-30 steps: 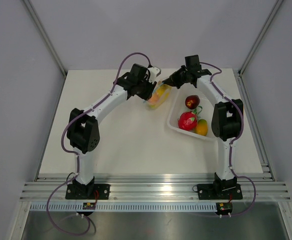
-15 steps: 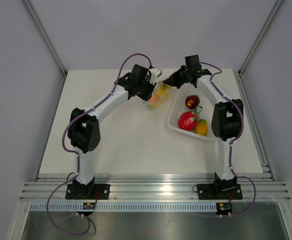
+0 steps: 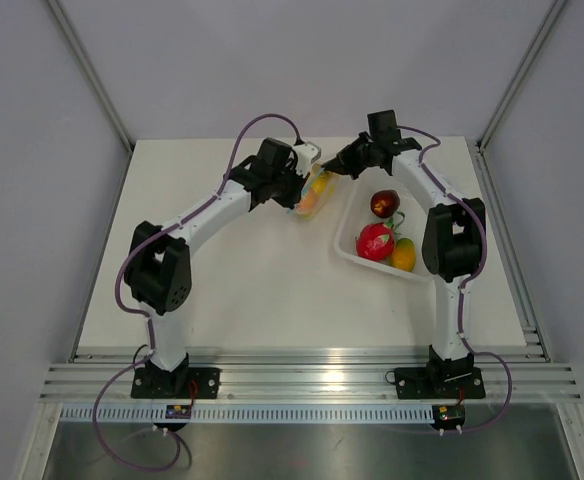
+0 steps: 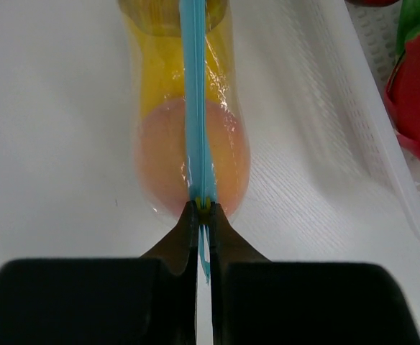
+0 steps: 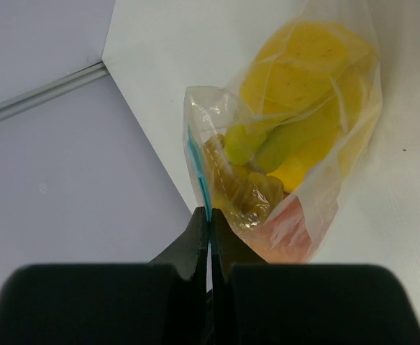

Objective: Place the food in the zip-top bag and seal the zipper
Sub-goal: Zip the zipper food storage bag at the center of the board.

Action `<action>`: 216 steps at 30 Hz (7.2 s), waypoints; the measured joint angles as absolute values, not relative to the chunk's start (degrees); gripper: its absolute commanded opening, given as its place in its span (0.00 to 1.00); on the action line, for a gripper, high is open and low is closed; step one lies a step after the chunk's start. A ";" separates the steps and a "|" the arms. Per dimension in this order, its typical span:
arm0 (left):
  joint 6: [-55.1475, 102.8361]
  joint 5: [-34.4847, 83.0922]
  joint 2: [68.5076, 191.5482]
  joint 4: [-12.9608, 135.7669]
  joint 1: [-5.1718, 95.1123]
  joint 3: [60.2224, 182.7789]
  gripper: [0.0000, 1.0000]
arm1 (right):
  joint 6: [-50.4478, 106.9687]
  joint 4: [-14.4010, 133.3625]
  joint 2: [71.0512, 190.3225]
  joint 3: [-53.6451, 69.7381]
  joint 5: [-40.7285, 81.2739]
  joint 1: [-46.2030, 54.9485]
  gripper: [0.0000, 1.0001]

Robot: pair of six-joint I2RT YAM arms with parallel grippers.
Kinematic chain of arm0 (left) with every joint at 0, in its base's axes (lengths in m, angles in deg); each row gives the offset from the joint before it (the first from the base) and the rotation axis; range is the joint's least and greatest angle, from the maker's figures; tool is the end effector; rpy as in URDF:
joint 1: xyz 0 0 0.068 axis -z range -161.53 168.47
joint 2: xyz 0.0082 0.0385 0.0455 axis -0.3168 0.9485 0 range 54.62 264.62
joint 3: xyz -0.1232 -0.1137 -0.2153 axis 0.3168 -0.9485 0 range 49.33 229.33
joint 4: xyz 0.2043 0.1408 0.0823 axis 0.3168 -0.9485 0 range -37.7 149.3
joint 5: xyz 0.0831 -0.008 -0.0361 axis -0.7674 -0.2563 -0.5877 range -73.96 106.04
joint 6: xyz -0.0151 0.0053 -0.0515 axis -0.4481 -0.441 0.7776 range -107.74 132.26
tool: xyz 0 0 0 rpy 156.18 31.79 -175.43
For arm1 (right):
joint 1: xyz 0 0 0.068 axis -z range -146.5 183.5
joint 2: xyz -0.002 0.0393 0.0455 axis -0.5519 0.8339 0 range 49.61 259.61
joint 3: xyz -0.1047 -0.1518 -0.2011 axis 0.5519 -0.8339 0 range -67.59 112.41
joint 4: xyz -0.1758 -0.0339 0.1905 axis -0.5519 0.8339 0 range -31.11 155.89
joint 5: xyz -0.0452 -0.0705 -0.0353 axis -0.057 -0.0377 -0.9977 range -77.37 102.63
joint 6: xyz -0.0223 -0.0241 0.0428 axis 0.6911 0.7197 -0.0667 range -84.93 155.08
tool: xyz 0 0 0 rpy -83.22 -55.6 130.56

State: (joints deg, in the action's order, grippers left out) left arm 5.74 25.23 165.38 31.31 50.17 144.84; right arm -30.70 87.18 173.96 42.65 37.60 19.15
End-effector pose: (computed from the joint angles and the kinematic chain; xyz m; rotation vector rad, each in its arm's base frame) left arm 0.3758 -0.2388 0.2791 0.8457 2.1912 -0.4053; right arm 0.4804 0.1384 0.2582 0.8760 2.3890 1.1477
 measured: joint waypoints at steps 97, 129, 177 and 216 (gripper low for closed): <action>14.37 22.11 158.69 27.05 54.52 143.50 0.45 | -30.64 82.28 167.69 32.46 40.75 17.38 0.00; 15.82 17.15 146.15 33.54 54.41 122.48 0.52 | -30.68 81.34 167.51 31.48 43.29 17.42 0.00; 25.41 40.07 152.62 41.02 47.62 126.19 0.00 | -14.84 87.42 161.39 27.37 42.06 16.29 0.56; 30.39 54.06 154.54 45.78 45.08 123.59 0.00 | -11.69 89.10 162.22 26.04 33.04 7.78 0.01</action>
